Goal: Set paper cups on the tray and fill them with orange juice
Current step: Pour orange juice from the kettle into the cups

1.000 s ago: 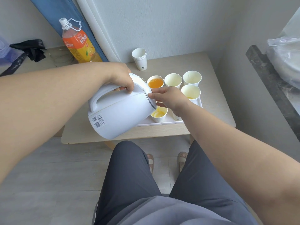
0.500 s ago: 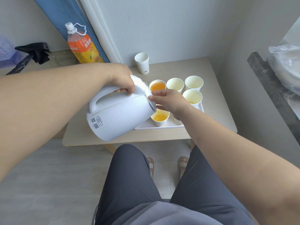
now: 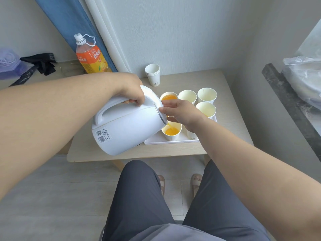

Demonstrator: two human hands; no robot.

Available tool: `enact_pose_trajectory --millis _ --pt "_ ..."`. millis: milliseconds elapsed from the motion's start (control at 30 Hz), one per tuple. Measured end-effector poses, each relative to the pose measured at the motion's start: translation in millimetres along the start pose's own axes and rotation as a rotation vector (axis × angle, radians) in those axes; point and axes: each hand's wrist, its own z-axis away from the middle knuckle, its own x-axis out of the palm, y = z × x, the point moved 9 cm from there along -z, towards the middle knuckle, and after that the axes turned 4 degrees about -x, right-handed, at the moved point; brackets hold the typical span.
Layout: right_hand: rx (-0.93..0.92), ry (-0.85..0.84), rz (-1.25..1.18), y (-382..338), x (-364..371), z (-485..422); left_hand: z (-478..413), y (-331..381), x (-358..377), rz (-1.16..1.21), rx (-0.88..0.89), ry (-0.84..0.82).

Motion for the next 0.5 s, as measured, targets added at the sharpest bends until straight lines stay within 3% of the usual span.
enact_pose_trajectory --millis 500 --pt "-0.003 -0.010 -0.016 -2.9 3.5 1.1 11.4 1.6 -6.9 -0.050 0.003 0.021"
